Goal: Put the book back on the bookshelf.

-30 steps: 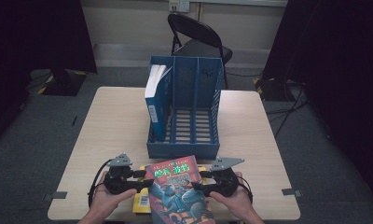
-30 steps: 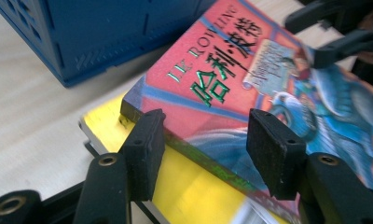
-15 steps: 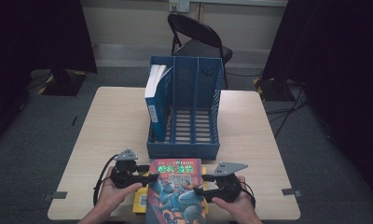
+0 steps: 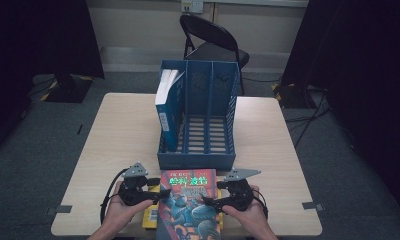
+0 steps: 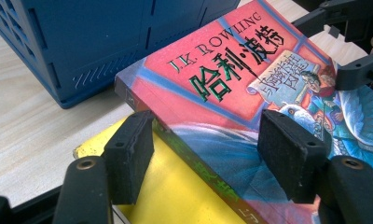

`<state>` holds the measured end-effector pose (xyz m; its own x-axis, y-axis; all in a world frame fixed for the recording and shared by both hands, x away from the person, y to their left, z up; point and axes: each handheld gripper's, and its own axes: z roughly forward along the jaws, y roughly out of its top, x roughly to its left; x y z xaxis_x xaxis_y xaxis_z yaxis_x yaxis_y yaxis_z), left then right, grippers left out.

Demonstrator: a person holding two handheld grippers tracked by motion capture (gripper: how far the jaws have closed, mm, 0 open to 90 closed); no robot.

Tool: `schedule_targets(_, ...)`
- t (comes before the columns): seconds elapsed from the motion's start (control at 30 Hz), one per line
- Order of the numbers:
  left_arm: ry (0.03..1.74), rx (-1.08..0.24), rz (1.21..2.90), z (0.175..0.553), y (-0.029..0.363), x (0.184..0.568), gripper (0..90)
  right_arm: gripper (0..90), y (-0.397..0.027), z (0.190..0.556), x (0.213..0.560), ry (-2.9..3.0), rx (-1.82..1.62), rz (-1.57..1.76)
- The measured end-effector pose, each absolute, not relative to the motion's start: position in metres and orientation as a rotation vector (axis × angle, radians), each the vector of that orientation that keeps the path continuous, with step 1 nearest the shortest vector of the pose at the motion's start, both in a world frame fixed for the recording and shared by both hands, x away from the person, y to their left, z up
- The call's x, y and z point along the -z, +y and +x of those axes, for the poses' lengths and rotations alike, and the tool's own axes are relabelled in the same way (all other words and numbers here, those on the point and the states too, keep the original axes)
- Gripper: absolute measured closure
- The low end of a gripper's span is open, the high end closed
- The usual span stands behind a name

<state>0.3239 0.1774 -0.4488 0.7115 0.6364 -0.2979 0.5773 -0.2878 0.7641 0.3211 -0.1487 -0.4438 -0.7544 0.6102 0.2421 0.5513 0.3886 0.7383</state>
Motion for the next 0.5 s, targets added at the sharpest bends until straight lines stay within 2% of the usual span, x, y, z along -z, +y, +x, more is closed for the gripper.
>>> schedule_targets(0.1, 0.92, -0.083, 1.974, 0.324, 0.178, 0.449, 35.0, 19.9, -0.146, 0.321, 0.443, 2.555, -1.306, 1.091)
schedule_targets(0.37, 0.898, -0.113, 1.952, 0.322, 0.178, 0.453, 32.3, 42.7, -0.159, 0.328, 0.441, 2.535, -1.372, 1.177)
schedule_targets(0.5, 0.894, -0.115, 1.95, 0.322, 0.177, 0.453, 31.4, 46.4, -0.162, 0.328, 0.441, 2.525, -1.407, 1.199)
